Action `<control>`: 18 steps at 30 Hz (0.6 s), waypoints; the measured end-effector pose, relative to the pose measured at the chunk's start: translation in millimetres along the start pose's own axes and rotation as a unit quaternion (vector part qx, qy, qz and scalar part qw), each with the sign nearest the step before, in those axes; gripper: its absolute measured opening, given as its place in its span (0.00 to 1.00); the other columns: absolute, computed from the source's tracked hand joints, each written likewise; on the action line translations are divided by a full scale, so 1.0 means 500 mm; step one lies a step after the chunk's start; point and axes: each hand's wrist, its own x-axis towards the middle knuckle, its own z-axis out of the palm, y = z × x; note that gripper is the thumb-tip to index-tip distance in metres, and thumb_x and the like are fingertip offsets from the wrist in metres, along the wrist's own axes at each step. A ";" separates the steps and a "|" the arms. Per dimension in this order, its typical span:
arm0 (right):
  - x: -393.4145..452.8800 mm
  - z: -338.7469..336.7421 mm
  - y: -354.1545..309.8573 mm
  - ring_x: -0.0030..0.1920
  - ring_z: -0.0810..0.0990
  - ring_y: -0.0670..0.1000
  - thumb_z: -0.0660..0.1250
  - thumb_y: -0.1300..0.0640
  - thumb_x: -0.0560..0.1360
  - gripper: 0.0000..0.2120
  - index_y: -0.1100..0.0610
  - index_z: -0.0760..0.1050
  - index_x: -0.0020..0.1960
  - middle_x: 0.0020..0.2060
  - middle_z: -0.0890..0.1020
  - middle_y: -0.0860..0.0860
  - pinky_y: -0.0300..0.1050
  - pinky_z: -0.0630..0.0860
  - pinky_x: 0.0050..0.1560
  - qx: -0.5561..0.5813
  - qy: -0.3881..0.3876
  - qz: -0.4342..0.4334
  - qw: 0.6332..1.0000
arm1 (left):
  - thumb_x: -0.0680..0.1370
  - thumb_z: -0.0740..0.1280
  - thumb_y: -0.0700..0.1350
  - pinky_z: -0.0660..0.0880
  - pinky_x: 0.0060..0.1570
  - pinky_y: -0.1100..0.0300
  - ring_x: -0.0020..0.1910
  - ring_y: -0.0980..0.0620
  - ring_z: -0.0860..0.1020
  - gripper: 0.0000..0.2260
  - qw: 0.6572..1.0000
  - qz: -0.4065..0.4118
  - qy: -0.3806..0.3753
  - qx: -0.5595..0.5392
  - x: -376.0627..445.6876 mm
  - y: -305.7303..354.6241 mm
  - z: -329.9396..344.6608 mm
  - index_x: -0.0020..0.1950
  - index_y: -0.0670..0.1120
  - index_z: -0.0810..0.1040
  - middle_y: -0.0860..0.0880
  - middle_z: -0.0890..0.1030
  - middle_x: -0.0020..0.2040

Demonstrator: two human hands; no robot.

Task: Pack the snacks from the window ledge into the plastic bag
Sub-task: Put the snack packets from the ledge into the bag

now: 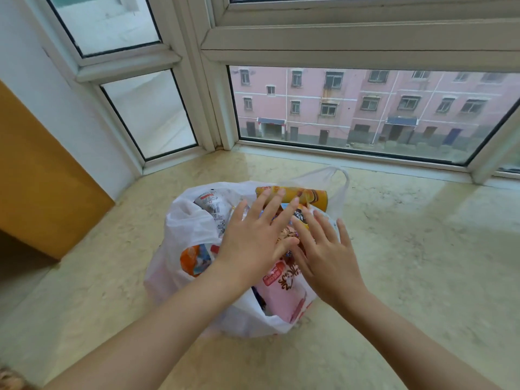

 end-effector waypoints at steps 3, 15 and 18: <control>-0.023 -0.005 0.016 0.69 0.70 0.57 0.51 0.45 0.79 0.25 0.56 0.70 0.70 0.70 0.71 0.55 0.61 0.66 0.65 -0.011 0.002 0.027 1.000 | 0.77 0.50 0.61 0.73 0.59 0.45 0.70 0.47 0.70 0.27 0.999 0.007 0.031 -0.019 0.000 0.030 0.021 0.73 0.51 0.64 0.48 0.71 0.72; -0.276 -0.039 0.026 0.65 0.73 0.59 0.55 0.47 0.77 0.25 0.58 0.68 0.70 0.66 0.74 0.57 0.63 0.69 0.63 -0.022 -0.012 -0.013 1.000 | 0.72 0.58 0.58 0.72 0.59 0.47 0.67 0.47 0.72 0.30 0.998 -0.014 0.045 -0.032 -0.195 0.205 0.058 0.72 0.48 0.67 0.45 0.72 0.70; -0.374 -0.043 0.012 0.65 0.72 0.59 0.55 0.47 0.77 0.26 0.58 0.66 0.71 0.67 0.74 0.58 0.63 0.68 0.63 -0.015 -0.029 -0.027 0.999 | 0.73 0.59 0.57 0.72 0.57 0.50 0.67 0.49 0.72 0.29 0.997 -0.045 0.045 -0.033 -0.294 0.262 0.065 0.73 0.50 0.67 0.48 0.72 0.70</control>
